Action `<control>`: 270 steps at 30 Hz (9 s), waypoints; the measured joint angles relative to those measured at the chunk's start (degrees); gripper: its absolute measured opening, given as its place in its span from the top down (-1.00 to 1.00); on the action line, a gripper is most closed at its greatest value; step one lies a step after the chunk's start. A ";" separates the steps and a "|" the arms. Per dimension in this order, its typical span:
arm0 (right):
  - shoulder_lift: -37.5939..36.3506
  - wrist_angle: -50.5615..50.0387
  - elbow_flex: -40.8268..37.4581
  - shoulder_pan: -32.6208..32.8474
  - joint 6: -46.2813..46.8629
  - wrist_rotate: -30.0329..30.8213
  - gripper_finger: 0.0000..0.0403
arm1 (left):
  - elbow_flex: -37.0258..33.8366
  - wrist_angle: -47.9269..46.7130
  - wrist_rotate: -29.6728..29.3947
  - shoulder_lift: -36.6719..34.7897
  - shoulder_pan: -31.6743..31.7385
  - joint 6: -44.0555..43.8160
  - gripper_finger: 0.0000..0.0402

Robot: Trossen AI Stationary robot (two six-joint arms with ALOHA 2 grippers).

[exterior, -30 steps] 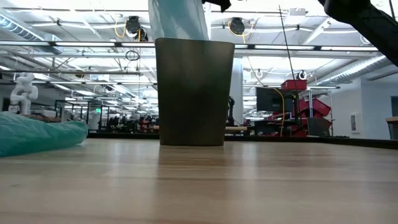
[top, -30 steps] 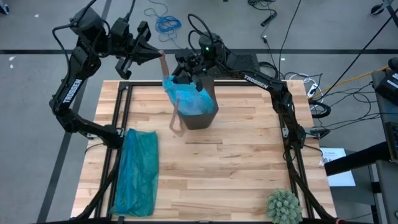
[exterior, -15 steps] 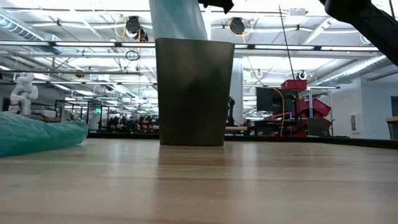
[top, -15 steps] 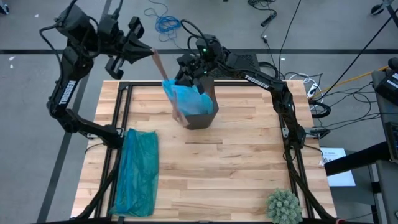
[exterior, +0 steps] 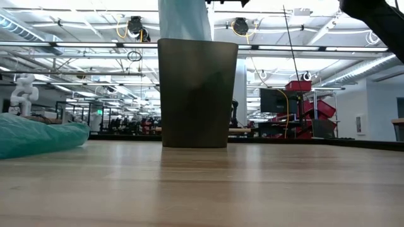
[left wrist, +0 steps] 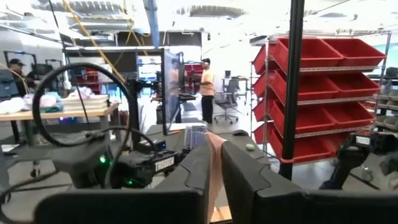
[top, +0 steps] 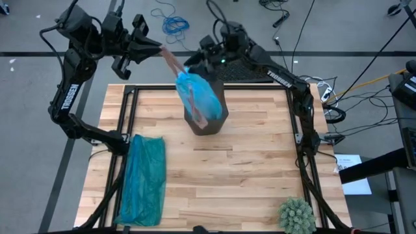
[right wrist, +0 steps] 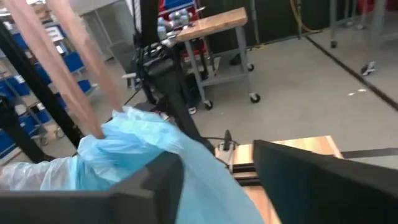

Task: Place trash/remove bag and relplace
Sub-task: Close the blue trash bag in the trash bin, then remove the trash bag from the trash bin

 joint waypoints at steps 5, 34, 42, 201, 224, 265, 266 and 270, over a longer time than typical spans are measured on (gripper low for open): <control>-1.98 -0.30 0.00 -2.21 -2.87 -0.07 -0.28 | 0.00 -0.06 -0.03 0.00 0.00 -0.04 0.64; -6.84 -7.72 0.13 0.73 -8.26 15.06 -0.58 | -0.11 -7.13 -2.62 0.58 0.00 3.04 0.58; -6.79 -24.68 0.11 0.25 -10.75 25.89 -0.58 | -0.11 -7.76 -2.81 0.59 0.00 3.10 0.58; -52.04 4.40 -61.37 -6.91 -6.41 58.28 1.00 | -0.09 -23.00 -31.36 -4.15 0.15 11.81 0.58; -50.65 -0.75 -87.78 -10.28 12.55 60.56 1.00 | -0.08 -23.15 -31.35 -4.02 0.15 10.64 0.58; -53.15 -13.65 -66.31 -10.32 7.09 50.30 0.15 | -0.08 -23.58 -31.31 -4.02 0.16 10.56 0.58; -53.15 -13.64 -64.80 -10.28 6.03 50.23 0.09 | -0.09 -23.58 -31.33 -4.02 0.15 10.56 0.58; -53.15 -13.56 -59.83 -9.00 4.23 48.66 -0.04 | -0.09 -23.58 -31.31 -4.02 0.15 10.56 0.58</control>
